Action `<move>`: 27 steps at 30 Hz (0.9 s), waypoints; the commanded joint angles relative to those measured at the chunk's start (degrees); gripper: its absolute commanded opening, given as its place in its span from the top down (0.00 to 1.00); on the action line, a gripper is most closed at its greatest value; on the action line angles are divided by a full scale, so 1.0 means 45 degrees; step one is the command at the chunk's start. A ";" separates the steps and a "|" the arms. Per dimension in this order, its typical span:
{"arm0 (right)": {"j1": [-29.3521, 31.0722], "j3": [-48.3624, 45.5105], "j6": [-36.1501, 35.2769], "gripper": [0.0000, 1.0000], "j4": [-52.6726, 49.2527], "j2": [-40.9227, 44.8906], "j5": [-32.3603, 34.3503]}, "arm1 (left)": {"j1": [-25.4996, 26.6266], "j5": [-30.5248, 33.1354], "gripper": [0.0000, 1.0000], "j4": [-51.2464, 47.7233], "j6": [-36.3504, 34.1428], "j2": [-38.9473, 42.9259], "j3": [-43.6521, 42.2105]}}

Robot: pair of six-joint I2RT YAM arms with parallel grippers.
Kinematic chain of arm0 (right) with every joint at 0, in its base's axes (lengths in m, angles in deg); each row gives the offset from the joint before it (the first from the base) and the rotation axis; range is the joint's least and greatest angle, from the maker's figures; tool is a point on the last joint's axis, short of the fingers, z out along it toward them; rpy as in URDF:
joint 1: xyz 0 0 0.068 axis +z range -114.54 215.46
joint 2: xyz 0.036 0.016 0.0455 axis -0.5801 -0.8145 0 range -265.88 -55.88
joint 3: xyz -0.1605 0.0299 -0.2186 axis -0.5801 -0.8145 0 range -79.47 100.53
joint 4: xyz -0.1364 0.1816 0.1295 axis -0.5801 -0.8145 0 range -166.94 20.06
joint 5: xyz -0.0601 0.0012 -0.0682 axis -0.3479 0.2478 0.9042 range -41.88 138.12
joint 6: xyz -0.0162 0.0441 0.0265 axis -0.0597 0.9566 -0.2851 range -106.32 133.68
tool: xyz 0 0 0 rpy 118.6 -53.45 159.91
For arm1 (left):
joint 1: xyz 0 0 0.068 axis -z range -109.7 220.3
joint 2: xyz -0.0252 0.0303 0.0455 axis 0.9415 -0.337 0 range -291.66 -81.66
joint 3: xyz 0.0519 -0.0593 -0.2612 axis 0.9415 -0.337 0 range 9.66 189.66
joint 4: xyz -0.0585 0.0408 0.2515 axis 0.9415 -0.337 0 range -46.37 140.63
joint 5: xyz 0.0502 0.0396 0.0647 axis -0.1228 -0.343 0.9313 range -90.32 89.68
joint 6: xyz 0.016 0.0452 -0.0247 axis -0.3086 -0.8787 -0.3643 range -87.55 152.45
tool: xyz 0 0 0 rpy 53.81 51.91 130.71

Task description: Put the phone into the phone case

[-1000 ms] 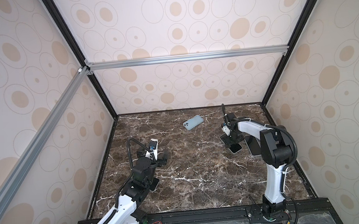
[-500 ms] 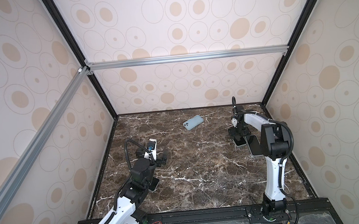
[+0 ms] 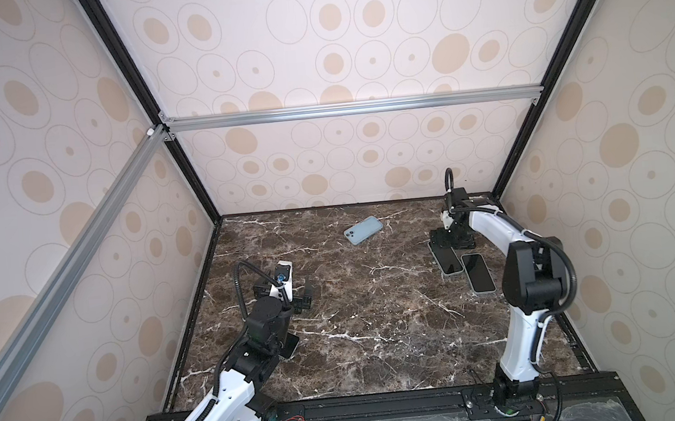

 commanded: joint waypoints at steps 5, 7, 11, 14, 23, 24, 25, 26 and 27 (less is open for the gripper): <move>0.2854 -0.4102 0.1568 0.07 0.2522 0.4591 0.0153 | -0.0088 0.0117 0.09 -0.0162 0.0224 -0.0121 0.0637; 0.4062 -0.4881 0.1679 0.08 0.3153 0.5483 0.0686 | -0.0081 -0.0206 0.13 -0.0116 0.0243 -0.0358 0.0679; 0.5490 -0.5692 0.1891 0.08 0.3844 0.6280 0.1194 | -0.0090 -0.0661 0.21 -0.0331 0.0519 -0.1002 0.1029; 0.5909 -0.5881 0.1835 0.09 0.3904 0.6488 0.1486 | -0.0096 -0.0909 0.27 -0.0630 0.0719 -0.1434 0.1406; 0.5969 -0.6204 0.0889 0.09 0.5029 0.7251 0.2352 | -0.0084 -0.1137 0.41 -0.0455 0.1472 -0.2786 0.2116; 0.5986 -0.6289 0.0780 0.10 0.5268 0.7326 0.2443 | -0.0072 -0.1164 0.42 -0.0426 0.1573 -0.3123 0.2320; 0.5977 -0.6388 0.0690 0.09 0.5442 0.7418 0.2501 | -0.0091 -0.1184 0.43 -0.0394 0.1699 -0.3499 0.2565; 0.5979 -0.6403 0.0608 0.10 0.5540 0.7465 0.2539 | -0.0083 -0.1193 0.43 -0.0382 0.1830 -0.3830 0.2776; 0.5986 -0.6446 0.0532 0.10 0.5596 0.7505 0.2542 | -0.0081 -0.1189 0.43 -0.0329 0.2008 -0.4247 0.3022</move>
